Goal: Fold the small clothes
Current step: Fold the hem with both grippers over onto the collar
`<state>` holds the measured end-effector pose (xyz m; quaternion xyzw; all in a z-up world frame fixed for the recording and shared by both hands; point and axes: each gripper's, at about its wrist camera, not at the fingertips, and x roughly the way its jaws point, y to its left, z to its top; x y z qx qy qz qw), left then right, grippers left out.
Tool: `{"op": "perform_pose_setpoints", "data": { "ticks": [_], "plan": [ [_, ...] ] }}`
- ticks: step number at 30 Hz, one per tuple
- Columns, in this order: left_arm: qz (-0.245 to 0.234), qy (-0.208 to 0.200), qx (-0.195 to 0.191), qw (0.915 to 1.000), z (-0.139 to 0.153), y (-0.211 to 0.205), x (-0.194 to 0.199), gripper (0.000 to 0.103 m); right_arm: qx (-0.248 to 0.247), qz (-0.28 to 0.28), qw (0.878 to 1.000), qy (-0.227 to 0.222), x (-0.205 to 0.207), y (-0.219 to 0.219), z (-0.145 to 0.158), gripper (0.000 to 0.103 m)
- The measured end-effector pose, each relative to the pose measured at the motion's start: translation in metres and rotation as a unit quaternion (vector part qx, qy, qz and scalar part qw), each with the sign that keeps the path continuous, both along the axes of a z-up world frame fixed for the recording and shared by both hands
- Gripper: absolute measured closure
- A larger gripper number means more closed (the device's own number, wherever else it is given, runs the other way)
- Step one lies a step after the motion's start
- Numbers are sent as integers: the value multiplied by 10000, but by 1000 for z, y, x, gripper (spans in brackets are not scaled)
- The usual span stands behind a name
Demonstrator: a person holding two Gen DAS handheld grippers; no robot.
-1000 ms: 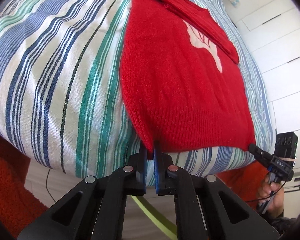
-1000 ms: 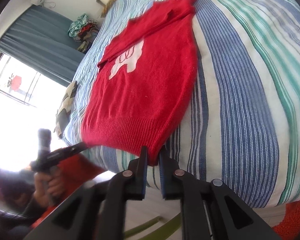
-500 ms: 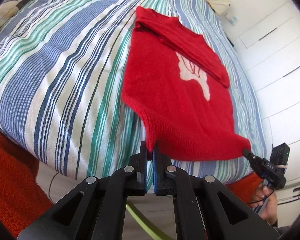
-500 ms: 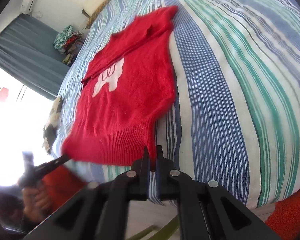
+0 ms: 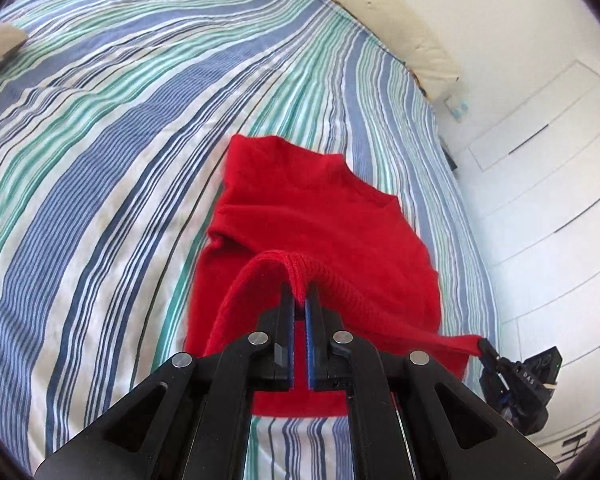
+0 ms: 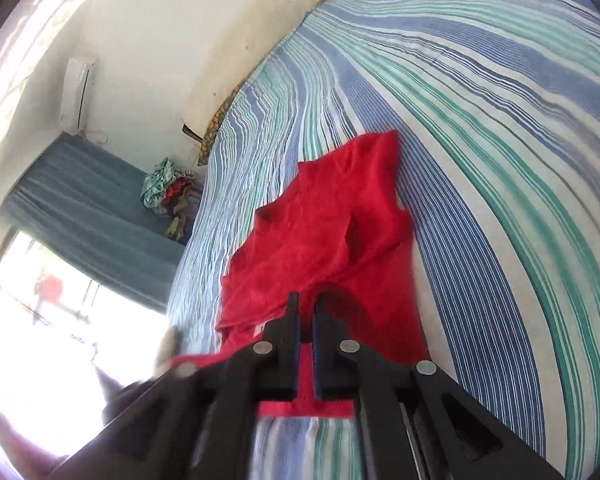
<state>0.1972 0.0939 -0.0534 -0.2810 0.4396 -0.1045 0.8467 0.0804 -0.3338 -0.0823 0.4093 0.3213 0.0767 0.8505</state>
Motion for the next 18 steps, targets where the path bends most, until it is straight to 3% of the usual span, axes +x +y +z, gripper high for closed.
{"op": "perform_pose_setpoints", "data": {
  "ticks": [4,9,18],
  "plan": [
    [-11,-16,275,9996,0,-11,62,102,-133,-118,9998,-13,63,-7,7,99],
    [-22,188,502,9986,-19,-18,125,102,-229,-299,9991,169,138,-24,-3,99],
    [152,522,575,9969,-52,-19,192,101,-364,-238,9982,415,223,-40,-30,99]
  ]
}}
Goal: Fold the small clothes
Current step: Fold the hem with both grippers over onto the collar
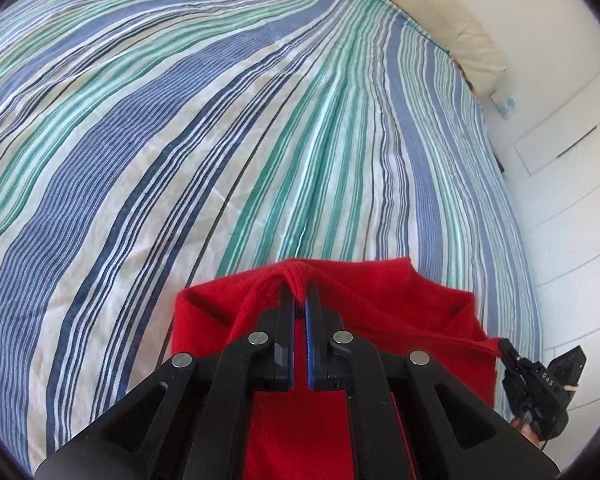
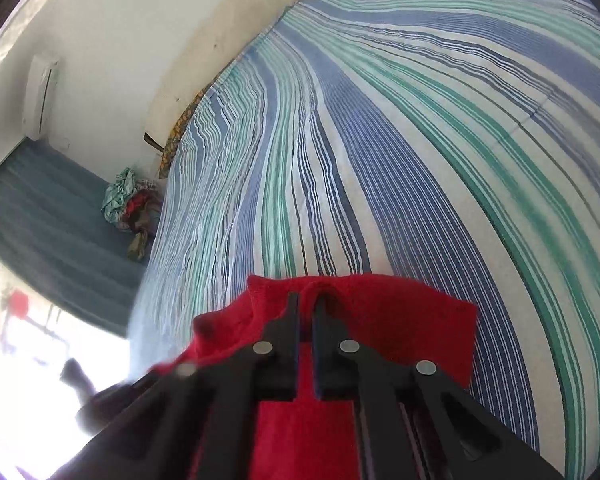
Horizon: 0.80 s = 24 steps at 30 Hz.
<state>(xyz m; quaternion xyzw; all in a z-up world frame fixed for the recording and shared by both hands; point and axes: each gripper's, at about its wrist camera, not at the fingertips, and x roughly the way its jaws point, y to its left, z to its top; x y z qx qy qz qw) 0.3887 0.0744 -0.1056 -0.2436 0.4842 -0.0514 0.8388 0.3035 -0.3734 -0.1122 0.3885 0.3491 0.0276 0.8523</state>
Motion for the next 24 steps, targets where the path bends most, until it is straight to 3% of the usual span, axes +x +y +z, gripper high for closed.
{"op": "perform_pose_setpoints", "data": {
  "ticks": [2,4,6,7,9,10,12,14,17,19,21,23,24],
  "plan": [
    [23,52,91,9999,-8,-1,13,99,5,11,10000,84,12,-1,-9,99],
    [92,111,156,9998,-9,0,24,87,69,43,9998,190,27,-1,-19,98],
    [279,7,150,9995,-1,7,28,50,170,44,9996,231,36,-3,-26,91],
    [409,-98,178,9990,6,12,27,45,199,29,9996,223,38,-5,-27,87],
    [550,-324,247,9977,21,21,21,44,201,-23,9998,90,35,-10,-21,65],
    [554,-436,302,9971,28,24,15,44,103,-52,9999,27,33,-12,-13,61],
    [398,-703,509,9954,43,20,-3,44,-266,8,9996,-135,25,-13,7,61],
    [-75,-1007,787,9918,53,3,-28,43,-849,309,9954,-309,13,-3,30,61],
    [-1118,-1230,1115,9798,42,-36,-68,37,-1671,1301,9756,-576,-10,37,55,61],
    [-1561,-1074,1499,9704,18,-55,-85,36,-2081,2076,9542,-559,-26,68,52,61],
    [-1550,-662,1995,9653,-15,-54,-87,36,-2619,2533,9310,-229,-44,91,28,64],
    [-1431,-578,1787,9717,-31,-37,-89,38,-3324,2576,9063,417,-59,90,-14,66],
    [-1358,-607,1680,9745,-26,-32,-92,38,-3320,2517,9072,582,-65,79,-30,66]
  ]
}}
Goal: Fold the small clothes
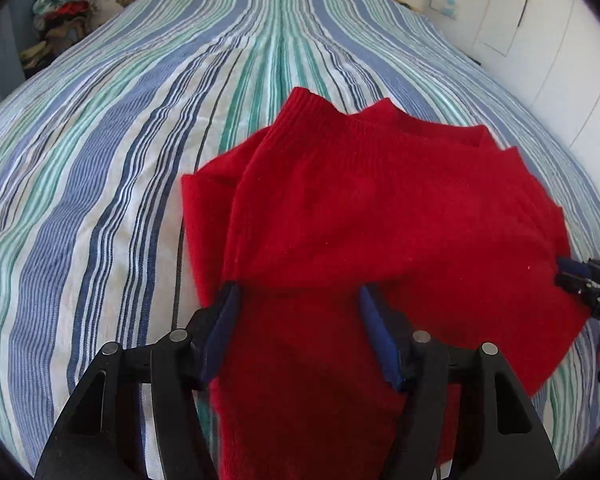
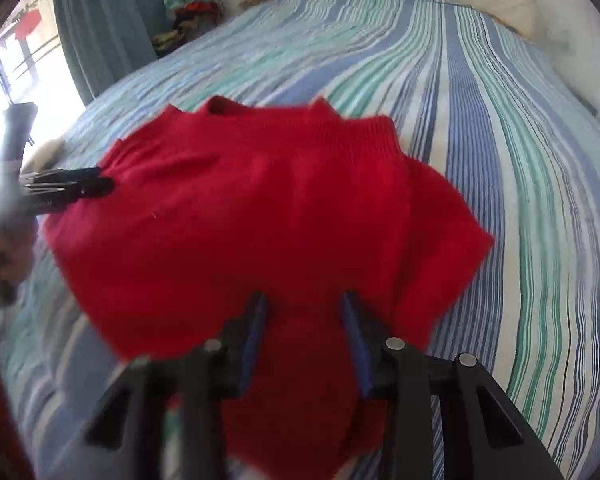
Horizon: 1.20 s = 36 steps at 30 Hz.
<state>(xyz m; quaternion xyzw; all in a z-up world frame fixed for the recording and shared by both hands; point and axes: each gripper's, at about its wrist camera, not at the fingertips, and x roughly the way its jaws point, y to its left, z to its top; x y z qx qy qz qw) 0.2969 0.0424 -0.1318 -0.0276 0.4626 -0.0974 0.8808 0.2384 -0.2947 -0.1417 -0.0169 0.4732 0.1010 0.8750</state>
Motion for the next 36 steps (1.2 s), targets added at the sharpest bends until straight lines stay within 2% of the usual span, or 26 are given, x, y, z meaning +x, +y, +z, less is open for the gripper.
{"op": "perform_pose_setpoints", "data": {
  "ticks": [1,3,7,9,10,12,14,15,17,20,24,27,36],
  "plan": [
    [43,19,-30,10000,7,1,-1,40,244,-103,9996,-113,-7,-13,-2,66],
    [54,-38,47,10000,23,-5,-8,33,237,-337,9991,-124,-11,-18,10,70],
    [-135,-312,-45,9994,42,-19,-36,22,235,-162,9987,-427,-25,-1,42,69],
    [-112,-254,81,9996,32,-24,-46,18,244,-42,9984,-512,-36,11,50,69],
    [-49,-90,259,9996,19,-26,-46,18,263,20,9982,-533,-45,18,49,68],
    [37,189,500,9986,-6,-24,-45,18,188,86,9992,-355,-54,30,35,68],
    [95,2,583,9983,-2,-22,-53,18,-77,-95,9999,68,-57,35,6,68],
    [124,-22,605,9981,5,-22,-59,19,-95,-217,9997,102,-63,36,0,68],
    [143,-125,555,9983,17,-24,-74,19,-268,-410,9988,-62,-75,41,11,67],
    [93,-264,521,9983,26,-29,-101,15,-734,-497,9955,-327,-92,60,32,56],
    [116,-182,562,9982,15,-37,-127,15,-1116,-553,9912,-456,-108,82,42,54],
    [207,8,471,9987,4,-39,-137,15,-1011,-538,9927,-376,-116,90,44,54],
    [335,-27,611,9976,1,-42,-153,15,-1164,-509,9906,-515,-138,107,55,54]
  ]
}}
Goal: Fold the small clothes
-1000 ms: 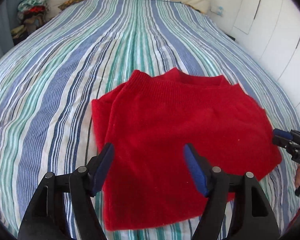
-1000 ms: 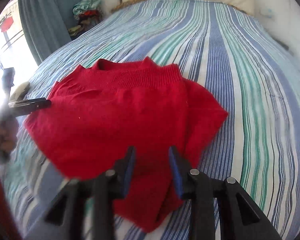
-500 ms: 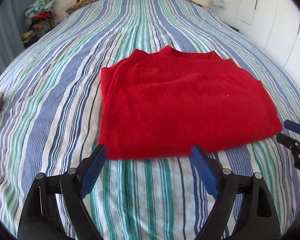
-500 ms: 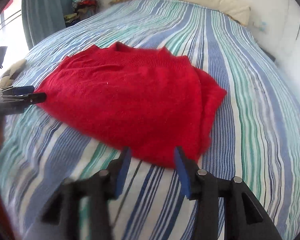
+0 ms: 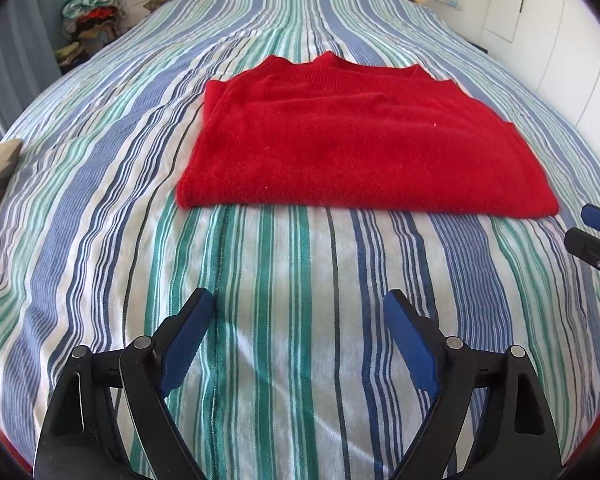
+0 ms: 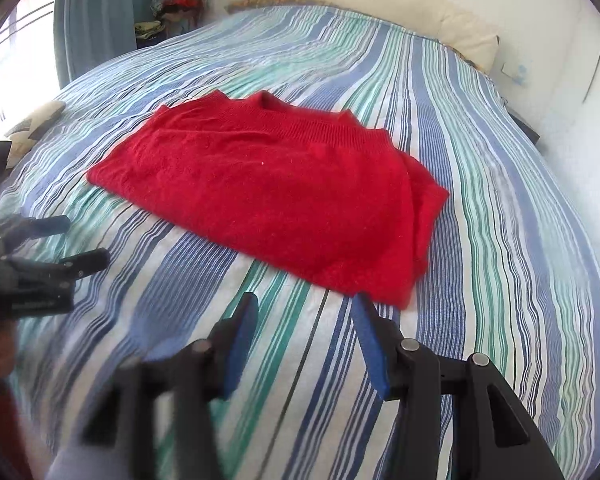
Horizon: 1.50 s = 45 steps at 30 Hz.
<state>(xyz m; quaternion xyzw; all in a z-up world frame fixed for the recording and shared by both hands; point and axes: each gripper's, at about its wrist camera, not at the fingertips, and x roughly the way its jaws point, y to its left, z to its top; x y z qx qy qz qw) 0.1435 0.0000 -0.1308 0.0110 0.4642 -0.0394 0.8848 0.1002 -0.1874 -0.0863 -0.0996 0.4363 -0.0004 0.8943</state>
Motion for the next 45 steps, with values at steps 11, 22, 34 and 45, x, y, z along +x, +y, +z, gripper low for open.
{"op": "perform_pose_setpoints", "data": {
  "ticks": [11,22,34,45],
  "plan": [
    [123,-27,147,9998,-3,5,-13,15,-293,-118,9995,-60,-13,0,6,54],
    [166,-12,314,9994,-14,6,-18,12,-405,-189,9990,16,-17,-5,0,54],
    [161,-66,327,9993,-20,7,-20,8,-419,-183,9989,89,-18,-5,-5,54],
    [167,-52,330,9993,-21,7,-21,7,-436,-225,9987,116,-18,-9,-7,54]
  ]
}}
